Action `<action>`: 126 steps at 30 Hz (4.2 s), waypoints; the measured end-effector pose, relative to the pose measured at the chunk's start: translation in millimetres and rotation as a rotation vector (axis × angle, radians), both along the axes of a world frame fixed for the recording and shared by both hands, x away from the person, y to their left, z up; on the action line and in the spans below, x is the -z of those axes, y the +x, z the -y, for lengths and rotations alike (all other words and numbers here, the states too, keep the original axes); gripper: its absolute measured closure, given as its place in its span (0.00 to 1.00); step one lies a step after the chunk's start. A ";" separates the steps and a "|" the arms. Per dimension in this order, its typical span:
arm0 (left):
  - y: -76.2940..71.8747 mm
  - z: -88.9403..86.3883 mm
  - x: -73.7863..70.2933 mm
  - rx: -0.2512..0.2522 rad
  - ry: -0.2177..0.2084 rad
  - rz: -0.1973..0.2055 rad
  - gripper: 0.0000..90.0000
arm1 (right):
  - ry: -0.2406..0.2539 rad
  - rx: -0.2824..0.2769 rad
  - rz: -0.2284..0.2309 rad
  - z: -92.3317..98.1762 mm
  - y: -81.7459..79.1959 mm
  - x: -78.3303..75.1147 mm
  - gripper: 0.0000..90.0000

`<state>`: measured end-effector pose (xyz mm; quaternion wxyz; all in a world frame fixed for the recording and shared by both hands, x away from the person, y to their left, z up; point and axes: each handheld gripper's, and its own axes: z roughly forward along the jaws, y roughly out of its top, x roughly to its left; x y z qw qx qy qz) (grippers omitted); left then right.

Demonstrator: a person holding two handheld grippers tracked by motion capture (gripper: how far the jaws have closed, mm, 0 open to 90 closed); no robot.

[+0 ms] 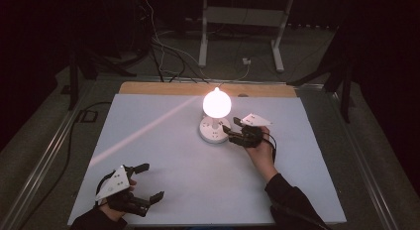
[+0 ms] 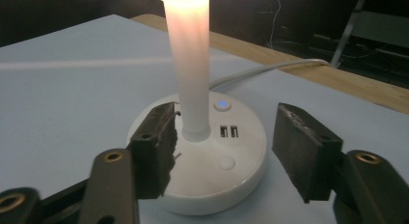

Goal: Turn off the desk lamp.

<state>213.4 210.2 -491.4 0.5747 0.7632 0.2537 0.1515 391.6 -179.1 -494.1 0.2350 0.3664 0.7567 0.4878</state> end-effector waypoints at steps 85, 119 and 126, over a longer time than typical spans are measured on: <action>0.2 0.4 0.5 0.005 0.002 -0.009 0.01 | -0.096 0.054 -0.025 -16.0 13.6 12.5 1.00; -0.1 0.5 0.4 0.007 0.005 -0.007 0.01 | -0.089 0.055 -0.005 -14.6 12.0 1.9 1.00; 0.1 0.7 0.5 0.006 0.005 -0.008 0.01 | -0.070 0.054 0.007 -13.0 11.0 -4.1 1.00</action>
